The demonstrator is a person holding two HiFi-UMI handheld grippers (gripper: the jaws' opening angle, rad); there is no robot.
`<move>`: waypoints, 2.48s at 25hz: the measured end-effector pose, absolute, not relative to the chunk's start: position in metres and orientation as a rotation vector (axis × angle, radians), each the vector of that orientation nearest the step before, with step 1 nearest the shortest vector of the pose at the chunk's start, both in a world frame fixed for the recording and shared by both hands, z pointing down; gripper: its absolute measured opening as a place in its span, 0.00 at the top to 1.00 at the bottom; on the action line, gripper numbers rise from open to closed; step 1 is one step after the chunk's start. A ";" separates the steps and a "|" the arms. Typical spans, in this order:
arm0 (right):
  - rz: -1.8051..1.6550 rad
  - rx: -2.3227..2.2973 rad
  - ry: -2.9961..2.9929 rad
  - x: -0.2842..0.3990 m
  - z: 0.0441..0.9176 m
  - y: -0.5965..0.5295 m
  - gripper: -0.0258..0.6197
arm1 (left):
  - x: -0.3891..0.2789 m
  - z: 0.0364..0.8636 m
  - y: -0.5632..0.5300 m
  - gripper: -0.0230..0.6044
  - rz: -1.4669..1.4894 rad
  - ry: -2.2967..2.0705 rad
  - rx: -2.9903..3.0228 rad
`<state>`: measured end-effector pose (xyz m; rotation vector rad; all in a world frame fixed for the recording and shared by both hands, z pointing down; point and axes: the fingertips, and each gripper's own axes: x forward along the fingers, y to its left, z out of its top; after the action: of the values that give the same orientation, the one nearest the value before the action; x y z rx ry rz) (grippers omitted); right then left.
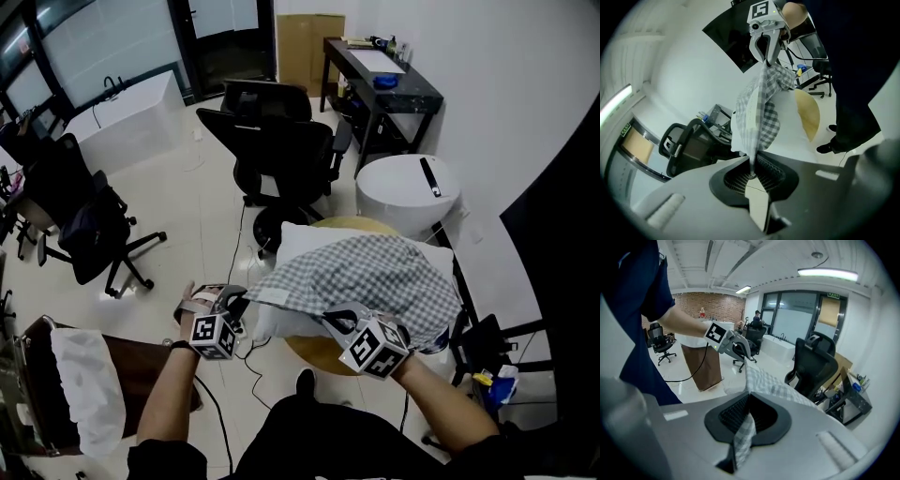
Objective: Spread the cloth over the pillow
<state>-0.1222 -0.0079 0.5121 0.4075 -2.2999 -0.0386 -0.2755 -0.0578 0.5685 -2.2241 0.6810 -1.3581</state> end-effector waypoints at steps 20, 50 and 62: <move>-0.043 0.146 -2.320 -0.075 0.491 -0.141 0.68 | -0.248 0.480 -0.021 0.94 -1.071 0.843 -2.286; -0.394 -0.211 -2.277 -0.066 0.470 -0.130 0.95 | -0.310 0.566 0.014 0.83 -1.598 0.960 -2.539; -0.458 -0.073 -2.203 -0.048 0.463 -0.016 0.95 | -0.169 0.483 -0.062 0.56 -1.213 0.350 -2.534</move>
<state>-0.0480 -0.0163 0.4635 -0.0729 -2.2030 -0.4581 -0.1692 -0.0620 0.4834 -2.5341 0.3501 -1.2131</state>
